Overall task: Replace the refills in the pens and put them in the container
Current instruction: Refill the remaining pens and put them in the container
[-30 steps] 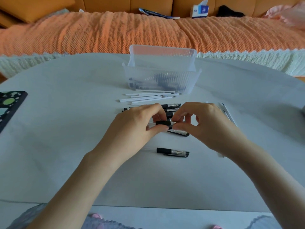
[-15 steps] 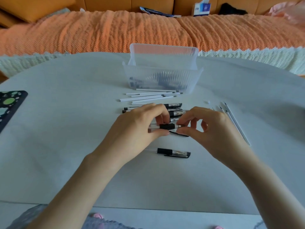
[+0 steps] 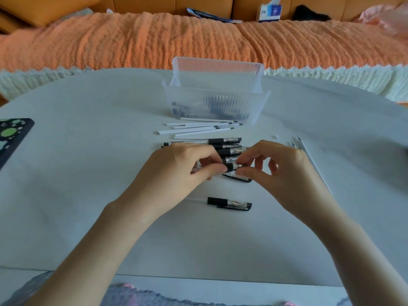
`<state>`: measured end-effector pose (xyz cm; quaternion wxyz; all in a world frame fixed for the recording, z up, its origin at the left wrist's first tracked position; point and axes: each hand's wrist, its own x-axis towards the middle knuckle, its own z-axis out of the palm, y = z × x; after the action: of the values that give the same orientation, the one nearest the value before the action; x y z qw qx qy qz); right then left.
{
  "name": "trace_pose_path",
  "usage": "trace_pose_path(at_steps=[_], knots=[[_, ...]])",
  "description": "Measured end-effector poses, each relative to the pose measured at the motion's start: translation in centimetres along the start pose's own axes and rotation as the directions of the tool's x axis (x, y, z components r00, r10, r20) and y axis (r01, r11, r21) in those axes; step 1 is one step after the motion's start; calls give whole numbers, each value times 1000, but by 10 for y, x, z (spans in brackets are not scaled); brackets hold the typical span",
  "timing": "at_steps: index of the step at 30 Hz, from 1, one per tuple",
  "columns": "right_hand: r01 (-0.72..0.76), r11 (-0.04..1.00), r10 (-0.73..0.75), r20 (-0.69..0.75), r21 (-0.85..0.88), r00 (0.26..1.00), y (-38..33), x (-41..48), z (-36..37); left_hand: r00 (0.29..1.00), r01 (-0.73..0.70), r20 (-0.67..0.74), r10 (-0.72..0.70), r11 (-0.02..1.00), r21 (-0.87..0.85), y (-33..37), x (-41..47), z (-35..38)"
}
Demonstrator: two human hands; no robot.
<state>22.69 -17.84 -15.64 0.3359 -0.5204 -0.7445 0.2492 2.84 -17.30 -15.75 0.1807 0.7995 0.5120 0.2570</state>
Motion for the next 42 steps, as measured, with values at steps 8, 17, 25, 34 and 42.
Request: trace_pose_path(at_steps=[8, 17, 25, 34, 42], knots=[[21, 1000, -21, -14, 15, 1000, 0, 1, -1, 998, 1, 57, 2, 999, -53, 1, 1, 0], [20, 1000, -20, -12, 22, 1000, 1, 2, -2, 1000, -11, -4, 11, 999, -50, -2, 2, 1], [-21, 999, 20, -39, -33, 999, 6, 4, -5, 998, 55, -26, -56, 997, -55, -10, 2, -6], [-34, 991, 47, 95, -129, 994, 2, 0, -5, 989, 110, -84, -119, 989, -102, -15, 3, -17], [26, 945, 58, 246, -325, 968, -1, -1, 8, 993, 100, -55, -107, 988, -116, -11, 1, -11]])
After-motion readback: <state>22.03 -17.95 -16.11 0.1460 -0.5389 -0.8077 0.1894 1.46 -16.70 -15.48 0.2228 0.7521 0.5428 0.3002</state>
